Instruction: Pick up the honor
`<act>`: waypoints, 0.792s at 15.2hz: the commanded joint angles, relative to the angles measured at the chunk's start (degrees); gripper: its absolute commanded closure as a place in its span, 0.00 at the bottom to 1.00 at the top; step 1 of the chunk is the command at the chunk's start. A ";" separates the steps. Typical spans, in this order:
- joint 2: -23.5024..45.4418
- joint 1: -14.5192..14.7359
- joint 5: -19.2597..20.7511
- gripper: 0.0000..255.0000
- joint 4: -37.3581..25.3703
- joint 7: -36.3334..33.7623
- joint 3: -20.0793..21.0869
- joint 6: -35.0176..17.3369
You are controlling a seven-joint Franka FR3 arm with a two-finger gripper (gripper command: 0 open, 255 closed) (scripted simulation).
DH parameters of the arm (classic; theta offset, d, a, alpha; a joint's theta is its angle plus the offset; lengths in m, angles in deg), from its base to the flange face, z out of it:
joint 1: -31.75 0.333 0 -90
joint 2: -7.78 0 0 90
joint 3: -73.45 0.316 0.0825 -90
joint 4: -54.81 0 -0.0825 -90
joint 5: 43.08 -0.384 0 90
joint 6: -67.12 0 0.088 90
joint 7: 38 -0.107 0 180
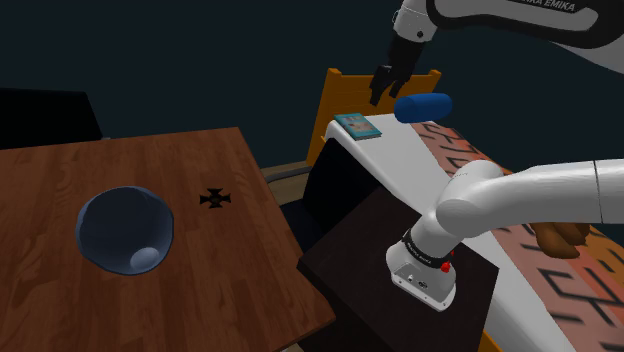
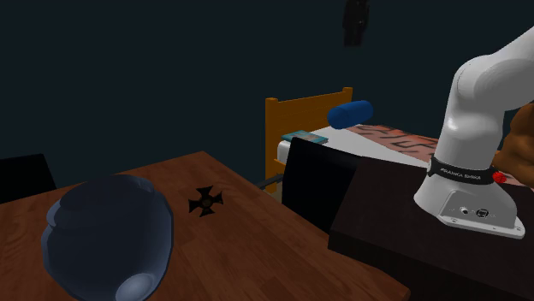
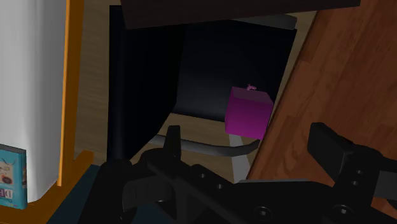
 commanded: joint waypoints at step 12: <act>12.30 2.52 -7.46 0.00 4.87 -16.97 9.80 -16.05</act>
